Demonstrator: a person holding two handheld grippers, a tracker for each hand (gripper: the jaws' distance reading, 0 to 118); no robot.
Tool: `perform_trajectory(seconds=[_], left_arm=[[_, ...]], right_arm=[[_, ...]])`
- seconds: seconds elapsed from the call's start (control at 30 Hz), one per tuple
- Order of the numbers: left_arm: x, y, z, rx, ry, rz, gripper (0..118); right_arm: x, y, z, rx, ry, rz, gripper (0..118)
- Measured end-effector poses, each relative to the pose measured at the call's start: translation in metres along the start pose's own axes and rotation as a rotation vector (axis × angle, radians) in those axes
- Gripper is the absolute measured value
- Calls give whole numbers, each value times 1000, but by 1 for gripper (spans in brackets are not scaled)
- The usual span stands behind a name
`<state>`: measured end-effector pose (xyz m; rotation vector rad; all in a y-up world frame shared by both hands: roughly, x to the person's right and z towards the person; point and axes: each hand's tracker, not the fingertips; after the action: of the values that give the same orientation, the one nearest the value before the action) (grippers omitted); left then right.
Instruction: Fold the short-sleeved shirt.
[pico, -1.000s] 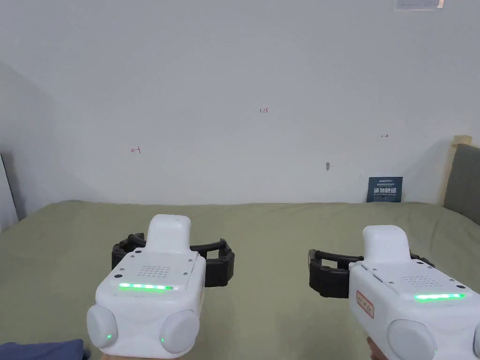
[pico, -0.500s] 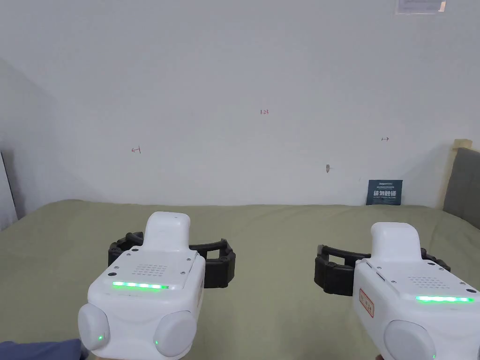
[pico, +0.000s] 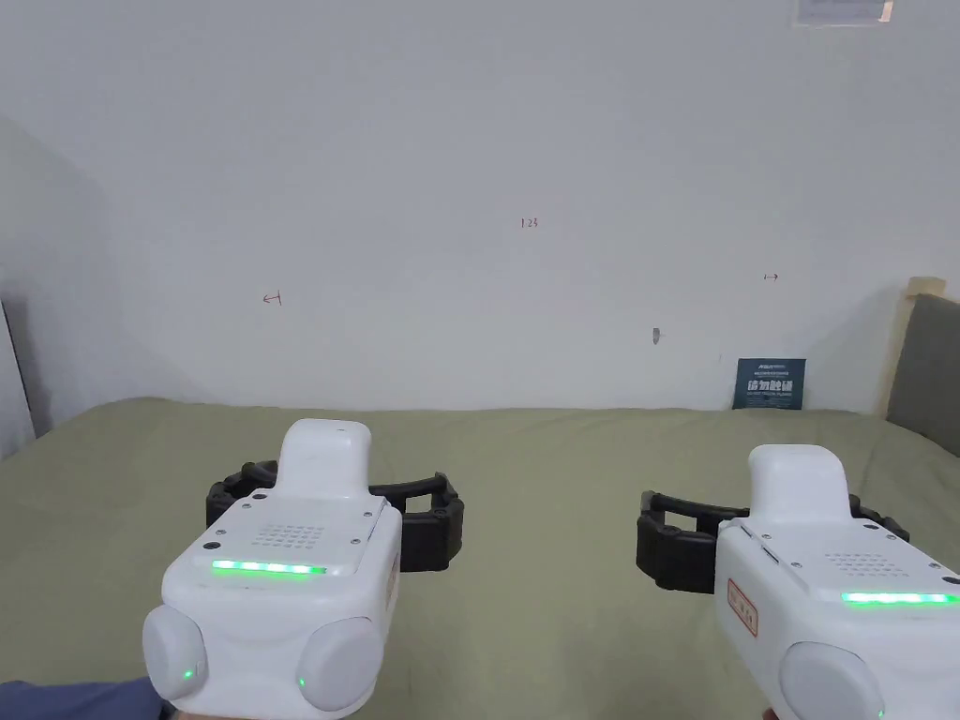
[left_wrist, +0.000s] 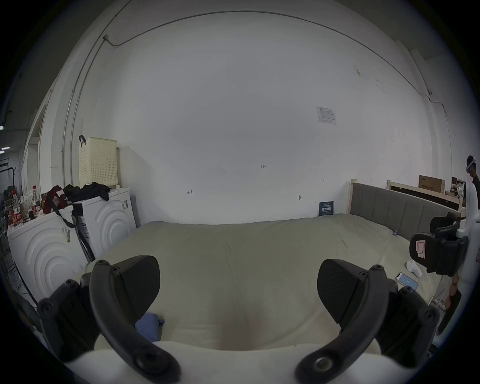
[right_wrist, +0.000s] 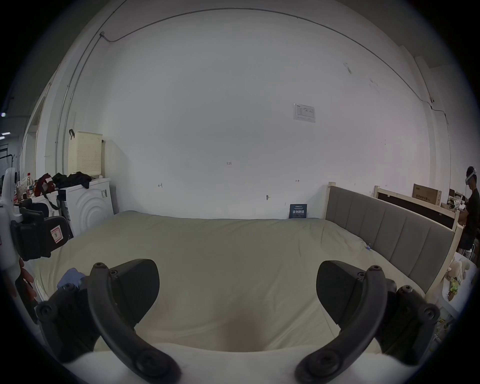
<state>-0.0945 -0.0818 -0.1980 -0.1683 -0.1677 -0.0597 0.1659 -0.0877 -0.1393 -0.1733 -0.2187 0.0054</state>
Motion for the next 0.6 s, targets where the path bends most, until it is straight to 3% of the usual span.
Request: perform_trajectory(seconds=[0.1, 0.23, 0.37, 0.43, 0.47, 0.57, 0.6], left_arm=[[1, 0, 1, 2, -3, -6, 118], [3, 0, 3, 6, -9, -8, 118], [4, -1, 1, -2, -11, -4, 118], [4, -2, 1, -7, -16, -4, 118], [4, -2, 1, -6, -18, -4, 118], [5, -1, 1, -9, -20, -1, 118], [5, 0, 1, -8, -19, 2, 118]], right_arm=[[-1, 2, 1, 0, 2, -4, 118], [-8, 3, 0, 3, -88, 28, 118], [-6, 7, -3, -13, -66, 26, 118], [-5, 8, -3, 0, -59, 1, 118], [-3, 11, -3, -10, -39, -50, 118], [3, 15, -4, -97, 92, -150, 118], [2, 17, -7, -137, 70, -157, 118]])
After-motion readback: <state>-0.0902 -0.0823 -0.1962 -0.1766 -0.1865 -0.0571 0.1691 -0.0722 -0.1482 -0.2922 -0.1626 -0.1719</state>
